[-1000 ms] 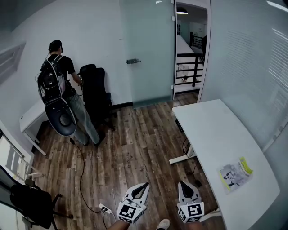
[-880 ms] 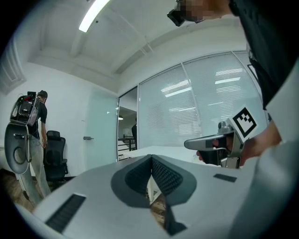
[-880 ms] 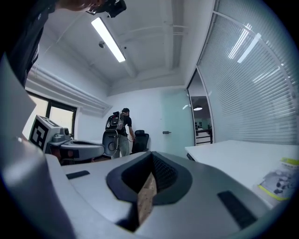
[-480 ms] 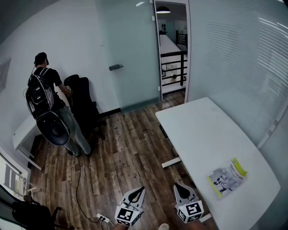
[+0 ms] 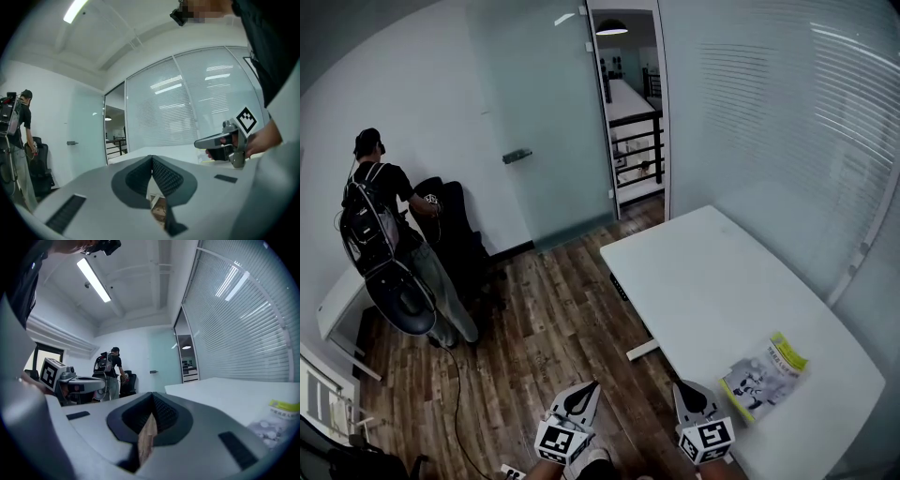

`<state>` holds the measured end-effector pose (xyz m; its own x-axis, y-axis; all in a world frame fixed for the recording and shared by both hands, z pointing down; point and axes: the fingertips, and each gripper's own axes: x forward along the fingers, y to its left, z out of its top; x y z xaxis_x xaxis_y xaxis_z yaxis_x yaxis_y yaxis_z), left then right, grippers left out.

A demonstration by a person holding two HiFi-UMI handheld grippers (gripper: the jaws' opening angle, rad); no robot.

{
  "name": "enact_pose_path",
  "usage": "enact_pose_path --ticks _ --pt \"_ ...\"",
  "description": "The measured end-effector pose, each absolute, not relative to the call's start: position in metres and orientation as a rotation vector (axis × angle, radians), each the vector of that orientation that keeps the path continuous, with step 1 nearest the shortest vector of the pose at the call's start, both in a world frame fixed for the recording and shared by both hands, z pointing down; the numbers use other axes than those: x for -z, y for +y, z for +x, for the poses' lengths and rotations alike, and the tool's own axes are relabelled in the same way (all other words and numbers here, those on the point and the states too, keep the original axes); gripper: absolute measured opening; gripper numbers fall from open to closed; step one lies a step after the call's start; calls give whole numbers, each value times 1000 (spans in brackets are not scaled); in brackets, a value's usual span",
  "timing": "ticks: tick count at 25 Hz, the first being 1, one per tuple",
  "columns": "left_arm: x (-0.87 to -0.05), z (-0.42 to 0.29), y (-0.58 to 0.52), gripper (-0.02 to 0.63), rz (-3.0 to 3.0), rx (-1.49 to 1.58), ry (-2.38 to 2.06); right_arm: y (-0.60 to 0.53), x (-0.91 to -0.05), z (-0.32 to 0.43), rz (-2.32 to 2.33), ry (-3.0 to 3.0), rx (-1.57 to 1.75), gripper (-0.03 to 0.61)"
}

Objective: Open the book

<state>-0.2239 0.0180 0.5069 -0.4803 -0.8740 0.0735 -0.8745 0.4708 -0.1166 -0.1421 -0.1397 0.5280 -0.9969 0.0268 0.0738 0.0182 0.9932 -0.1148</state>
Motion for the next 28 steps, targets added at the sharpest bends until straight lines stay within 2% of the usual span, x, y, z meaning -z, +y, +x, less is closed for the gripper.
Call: enact_pose_path --ticks 16,22,28 --pt "-492 -349 -118 14 2043 -159 -2423 -233 -506 -206 423 -3071 -160 6" --pt "-502 -347 -172 14 2265 -169 -2202 -266 -492 -204 691 -3079 -81 6" --pt "-502 -322 -218 14 2469 -148 -1975 -292 -502 -178 934 -2998 -140 6"
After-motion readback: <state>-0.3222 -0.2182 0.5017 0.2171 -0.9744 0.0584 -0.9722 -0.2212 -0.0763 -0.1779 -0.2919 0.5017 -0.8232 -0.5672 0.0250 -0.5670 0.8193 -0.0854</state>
